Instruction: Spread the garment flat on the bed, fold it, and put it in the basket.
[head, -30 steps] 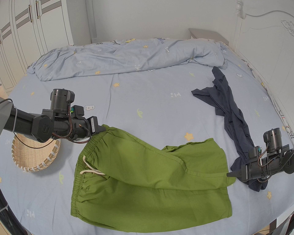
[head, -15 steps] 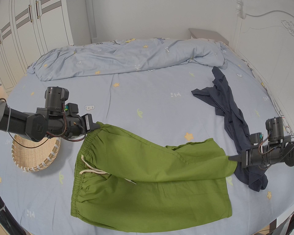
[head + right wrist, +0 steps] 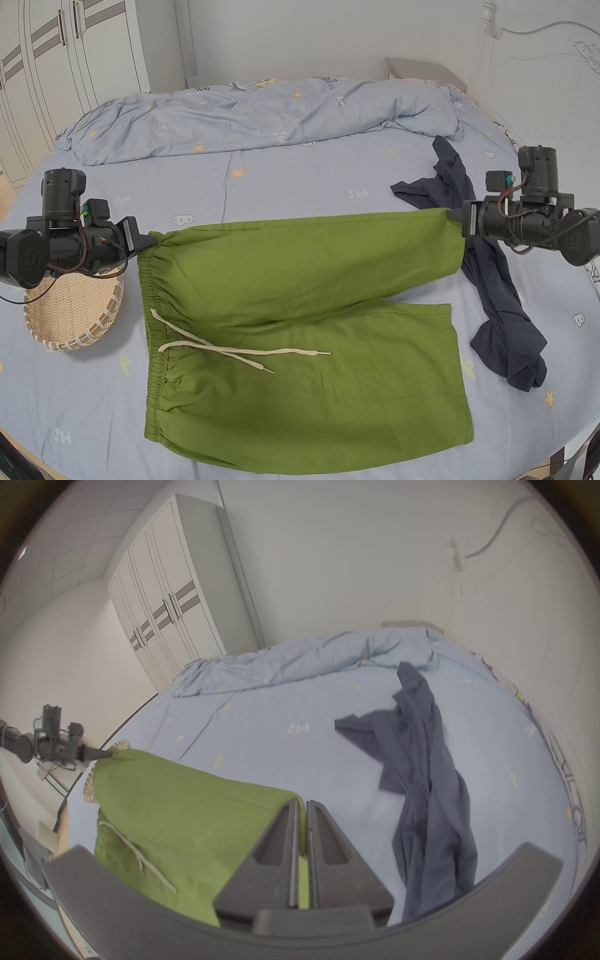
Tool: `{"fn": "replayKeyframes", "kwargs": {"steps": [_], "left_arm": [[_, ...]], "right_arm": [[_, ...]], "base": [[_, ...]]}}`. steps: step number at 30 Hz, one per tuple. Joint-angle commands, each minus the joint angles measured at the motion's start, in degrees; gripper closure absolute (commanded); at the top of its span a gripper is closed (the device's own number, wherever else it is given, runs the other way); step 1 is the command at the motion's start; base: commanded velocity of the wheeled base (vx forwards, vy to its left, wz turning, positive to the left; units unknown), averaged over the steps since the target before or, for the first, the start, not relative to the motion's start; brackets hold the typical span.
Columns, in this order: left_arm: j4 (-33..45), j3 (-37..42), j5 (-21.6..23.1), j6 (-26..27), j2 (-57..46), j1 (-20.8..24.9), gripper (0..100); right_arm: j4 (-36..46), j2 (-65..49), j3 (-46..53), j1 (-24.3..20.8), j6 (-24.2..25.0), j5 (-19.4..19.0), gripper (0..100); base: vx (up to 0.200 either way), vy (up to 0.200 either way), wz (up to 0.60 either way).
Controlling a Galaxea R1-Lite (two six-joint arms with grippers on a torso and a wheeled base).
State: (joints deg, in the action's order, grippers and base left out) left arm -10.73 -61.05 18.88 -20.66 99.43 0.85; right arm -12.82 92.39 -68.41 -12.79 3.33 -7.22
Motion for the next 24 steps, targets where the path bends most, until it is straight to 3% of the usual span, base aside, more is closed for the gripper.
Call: {"fn": "replayKeyframes", "kwargs": {"steps": [1,11,14,17,21,24], "left_arm": [[-2.1,0.9,0.2,0.0,-1.1,-3.0,100],[-3.2,0.9,0.2,0.0,0.1,-3.2,100],[-3.2,1.0,0.2,0.0,0.4,-3.3,100],[-3.2,1.0,0.2,0.0,0.4,-3.3,100],[-3.2,1.0,0.2,0.0,0.6,-3.3,100],[-3.2,1.0,0.3,0.0,0.9,-3.1,100]], "right_arm": [[0.1,7.6,-8.9,-2.8,0.1,3.3,100],[0.6,6.9,-13.1,-6.2,-0.3,4.8,100],[0.9,7.1,-13.7,-6.7,-1.2,7.9,100],[0.8,6.9,-12.9,-6.7,-1.1,8.4,100],[0.8,3.8,-11.6,-7.2,-1.0,8.4,100],[1.4,-3.3,-8.6,-10.7,-1.0,8.6,100]], "base": [[0.0,0.0,0.0],[0.0,0.0,0.0],[0.0,0.0,0.0],[0.0,0.0,0.0],[0.0,0.0,0.0],[0.0,0.0,0.0]]}}
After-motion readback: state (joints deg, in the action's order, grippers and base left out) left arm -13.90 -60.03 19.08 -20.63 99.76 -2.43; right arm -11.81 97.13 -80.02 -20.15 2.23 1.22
